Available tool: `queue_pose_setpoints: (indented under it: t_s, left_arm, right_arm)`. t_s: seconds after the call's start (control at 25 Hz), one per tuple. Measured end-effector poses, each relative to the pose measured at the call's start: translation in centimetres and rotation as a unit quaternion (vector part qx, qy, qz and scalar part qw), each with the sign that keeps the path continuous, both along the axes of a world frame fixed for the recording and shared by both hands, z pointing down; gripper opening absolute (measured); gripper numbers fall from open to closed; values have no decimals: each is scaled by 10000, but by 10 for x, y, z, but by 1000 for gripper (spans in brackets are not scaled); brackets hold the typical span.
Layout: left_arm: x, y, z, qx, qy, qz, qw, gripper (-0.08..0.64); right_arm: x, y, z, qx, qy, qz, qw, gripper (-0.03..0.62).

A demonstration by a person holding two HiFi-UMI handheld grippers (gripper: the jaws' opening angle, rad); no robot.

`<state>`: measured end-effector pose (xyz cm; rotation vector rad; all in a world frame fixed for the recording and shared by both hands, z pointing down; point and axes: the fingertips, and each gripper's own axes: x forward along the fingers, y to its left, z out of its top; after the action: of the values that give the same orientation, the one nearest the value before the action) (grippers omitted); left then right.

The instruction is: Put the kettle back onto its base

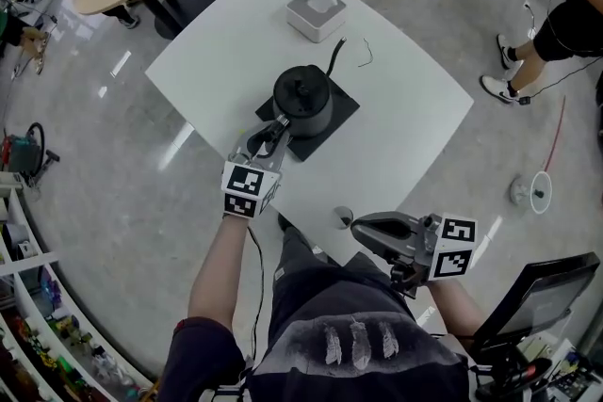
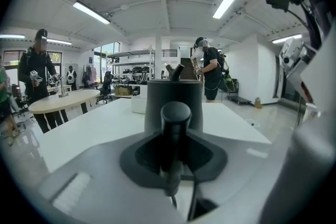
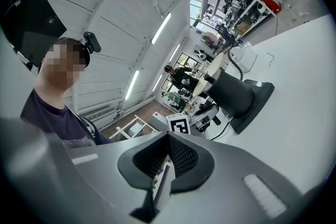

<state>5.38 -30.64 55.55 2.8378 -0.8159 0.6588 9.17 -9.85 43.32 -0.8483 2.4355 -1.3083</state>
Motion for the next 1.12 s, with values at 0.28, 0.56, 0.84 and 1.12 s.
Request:
queue_pose_setpoints:
  t_s: [0.28,0.56,0.84,1.12]
  left_arm:
    - [-9,-16,16,16,-117,-311,9994,83]
    - [-14,-14,4,-378,122,-602,9974,253]
    - [-42,-16,-18,-236,63,-1087,9938,339]
    - [-59,4,-65,55,160,-1427,9896,337]
  right_arm:
    - [2,-14,10,262,-80,-103,9996,-2]
    - [19,-19,2,421,-19,61,9991,-2]
    - [37,-33,-10,770,-52,145,9969,-2]
    - [46,-20,-20,922,-146,-49,9956,-2]
